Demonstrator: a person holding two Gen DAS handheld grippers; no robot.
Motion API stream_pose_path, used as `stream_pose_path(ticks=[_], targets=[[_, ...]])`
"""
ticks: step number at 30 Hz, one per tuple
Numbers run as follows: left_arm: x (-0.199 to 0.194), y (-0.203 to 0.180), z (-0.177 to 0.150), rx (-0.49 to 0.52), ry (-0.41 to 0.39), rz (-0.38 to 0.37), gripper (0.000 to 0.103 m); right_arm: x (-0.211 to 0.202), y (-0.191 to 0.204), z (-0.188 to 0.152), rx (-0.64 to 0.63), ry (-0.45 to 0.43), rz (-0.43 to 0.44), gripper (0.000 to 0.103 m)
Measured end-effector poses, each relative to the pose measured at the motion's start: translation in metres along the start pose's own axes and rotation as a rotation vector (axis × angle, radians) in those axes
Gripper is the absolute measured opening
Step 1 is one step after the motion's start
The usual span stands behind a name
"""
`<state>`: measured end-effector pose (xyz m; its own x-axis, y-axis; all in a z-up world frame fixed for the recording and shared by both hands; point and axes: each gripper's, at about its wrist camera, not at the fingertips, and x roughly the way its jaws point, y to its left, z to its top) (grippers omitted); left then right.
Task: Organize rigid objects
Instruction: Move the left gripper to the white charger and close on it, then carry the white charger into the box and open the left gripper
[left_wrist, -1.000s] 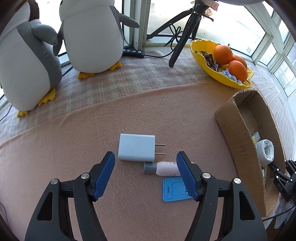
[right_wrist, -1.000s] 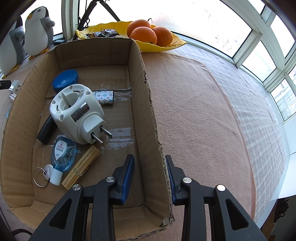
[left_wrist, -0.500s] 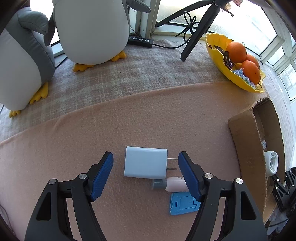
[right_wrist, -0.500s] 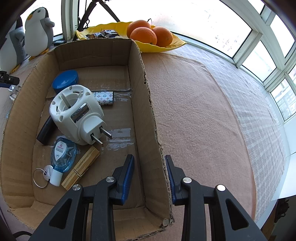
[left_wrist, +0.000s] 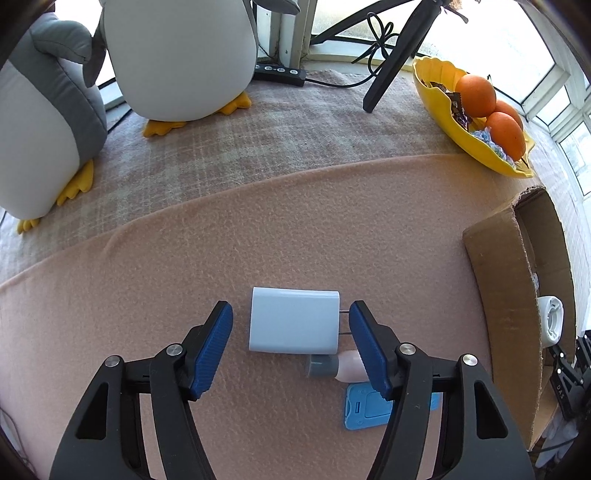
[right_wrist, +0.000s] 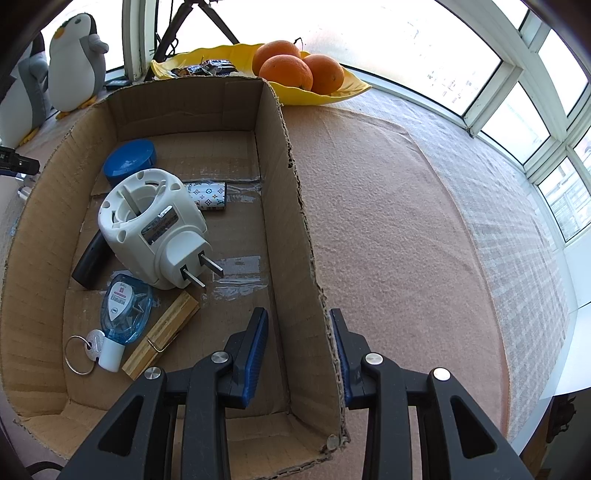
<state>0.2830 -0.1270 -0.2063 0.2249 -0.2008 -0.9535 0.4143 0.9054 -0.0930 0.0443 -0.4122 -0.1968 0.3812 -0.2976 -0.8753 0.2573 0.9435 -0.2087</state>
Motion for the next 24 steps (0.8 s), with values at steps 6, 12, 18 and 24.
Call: stream_pose_path(ticks=[6,12,18,24], targets=[[-0.003,0.001,-0.002,0.000,-0.012,-0.015,0.046,0.000,0.000,0.001,-0.001,0.001,-0.002,0.030],[-0.004,0.001,-0.003,0.001,-0.024,-0.017,0.046,0.000,0.001,0.001,-0.001,0.000,-0.002,0.030],[-0.011,0.009,-0.008,-0.015,-0.045,-0.034,0.046,0.000,0.000,0.001,-0.001,0.000,-0.002,0.030],[-0.018,0.017,-0.008,-0.031,-0.064,-0.052,0.046,0.000,0.001,0.001,-0.004,-0.001,-0.009,0.030]])
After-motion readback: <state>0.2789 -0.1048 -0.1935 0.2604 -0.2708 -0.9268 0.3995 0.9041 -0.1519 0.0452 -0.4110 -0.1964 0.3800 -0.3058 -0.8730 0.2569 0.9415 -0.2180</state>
